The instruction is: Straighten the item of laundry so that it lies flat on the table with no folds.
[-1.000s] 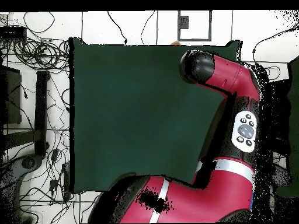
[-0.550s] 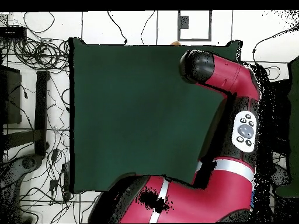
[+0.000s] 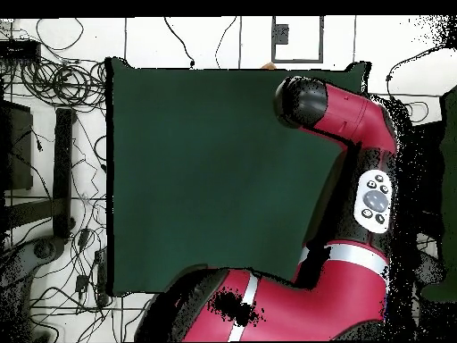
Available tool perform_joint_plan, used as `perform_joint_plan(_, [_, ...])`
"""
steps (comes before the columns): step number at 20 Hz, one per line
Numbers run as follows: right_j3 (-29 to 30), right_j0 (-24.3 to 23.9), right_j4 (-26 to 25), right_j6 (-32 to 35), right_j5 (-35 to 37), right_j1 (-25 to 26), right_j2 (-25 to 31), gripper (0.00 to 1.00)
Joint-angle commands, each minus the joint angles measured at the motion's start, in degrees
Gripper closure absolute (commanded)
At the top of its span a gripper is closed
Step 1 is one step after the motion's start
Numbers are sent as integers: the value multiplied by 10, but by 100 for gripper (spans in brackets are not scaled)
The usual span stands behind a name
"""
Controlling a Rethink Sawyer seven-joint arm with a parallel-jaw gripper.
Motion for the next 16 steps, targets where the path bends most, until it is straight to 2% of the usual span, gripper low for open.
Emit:
perform_joint_plan(1, [85, 25, 20, 151, -23, 5, 25, 100])
perform_joint_plan(10, [92, 25, 20, 148, -27, 3, 28, 100])
perform_joint_plan(16, [84, 20, 16, 119, -16, 6, 40, 100])
